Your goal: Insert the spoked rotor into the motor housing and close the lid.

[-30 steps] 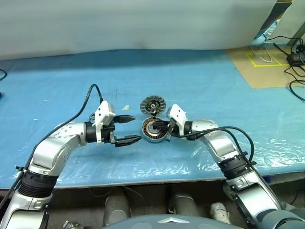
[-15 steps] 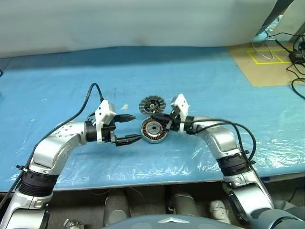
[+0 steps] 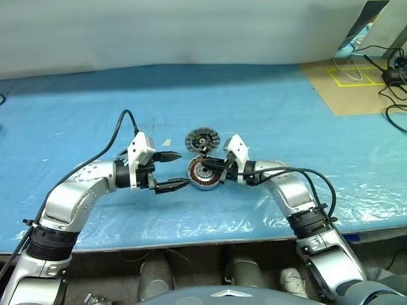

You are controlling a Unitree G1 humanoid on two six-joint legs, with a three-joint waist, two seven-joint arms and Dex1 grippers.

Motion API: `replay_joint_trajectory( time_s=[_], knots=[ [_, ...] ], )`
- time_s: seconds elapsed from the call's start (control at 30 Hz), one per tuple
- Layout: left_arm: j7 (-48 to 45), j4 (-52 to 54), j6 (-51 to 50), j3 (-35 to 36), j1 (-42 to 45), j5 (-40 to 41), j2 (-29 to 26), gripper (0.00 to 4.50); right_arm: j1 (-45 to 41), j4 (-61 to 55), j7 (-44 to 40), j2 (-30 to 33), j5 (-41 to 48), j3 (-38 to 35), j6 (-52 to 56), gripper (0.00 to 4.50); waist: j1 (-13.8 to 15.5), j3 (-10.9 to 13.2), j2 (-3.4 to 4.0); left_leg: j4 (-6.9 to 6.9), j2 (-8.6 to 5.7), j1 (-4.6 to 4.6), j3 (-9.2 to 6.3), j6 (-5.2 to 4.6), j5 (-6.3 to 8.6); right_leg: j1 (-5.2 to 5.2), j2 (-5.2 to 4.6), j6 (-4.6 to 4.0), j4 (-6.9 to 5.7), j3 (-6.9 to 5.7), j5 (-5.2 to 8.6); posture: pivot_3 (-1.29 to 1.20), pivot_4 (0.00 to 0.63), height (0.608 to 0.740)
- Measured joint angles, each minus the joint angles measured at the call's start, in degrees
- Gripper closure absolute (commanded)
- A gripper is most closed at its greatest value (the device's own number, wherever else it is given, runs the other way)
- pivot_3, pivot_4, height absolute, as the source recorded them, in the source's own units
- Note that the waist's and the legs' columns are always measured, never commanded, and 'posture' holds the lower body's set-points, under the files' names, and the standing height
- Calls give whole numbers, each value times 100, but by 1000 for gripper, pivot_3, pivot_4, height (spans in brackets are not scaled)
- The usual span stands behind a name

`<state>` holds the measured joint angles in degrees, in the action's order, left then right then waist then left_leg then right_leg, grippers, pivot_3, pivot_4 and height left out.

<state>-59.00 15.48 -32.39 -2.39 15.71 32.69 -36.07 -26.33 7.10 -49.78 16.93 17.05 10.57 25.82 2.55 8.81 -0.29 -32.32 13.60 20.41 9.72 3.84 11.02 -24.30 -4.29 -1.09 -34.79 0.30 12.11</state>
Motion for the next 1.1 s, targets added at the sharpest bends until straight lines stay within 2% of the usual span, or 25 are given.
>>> replay_joint_trajectory(
  time_s=[0.13,0.33,0.57,0.8,1.1],
  knots=[
    [0,0,-3,0,-5,1,6,0,-118,-220,-72,84,282,-150,357,4472,3,0,0,5,1,11,-1,1,-1,-7,1,0,4,-6,0,0,150,740],
    [-18,2,-61,0,-61,20,-3,0,110,-184,-204,499,-394,486,-125,4472,-12,-1,-1,6,1,10,-2,1,0,-8,1,-2,4,-6,2,0,150,740],
    [-130,26,-143,-17,-229,42,-113,0,-27,-64,-51,565,-944,788,-738,4472,0,-1,-1,3,-3,-31,1,-1,1,23,-3,-1,-2,1,3,0,150,740],
    [-192,20,-133,-16,-239,28,-140,0,-40,-332,-235,266,-86,262,127,4472,-6,1,0,6,1,8,0,1,0,-9,3,-3,3,-2,4,0,150,740],
    [-229,1,-110,-17,-242,23,-140,0,-165,-67,-414,326,-491,633,-81,4472,-3,1,0,10,2,14,-1,2,0,-13,1,-6,4,-7,5,0,150,740]
  ],
)
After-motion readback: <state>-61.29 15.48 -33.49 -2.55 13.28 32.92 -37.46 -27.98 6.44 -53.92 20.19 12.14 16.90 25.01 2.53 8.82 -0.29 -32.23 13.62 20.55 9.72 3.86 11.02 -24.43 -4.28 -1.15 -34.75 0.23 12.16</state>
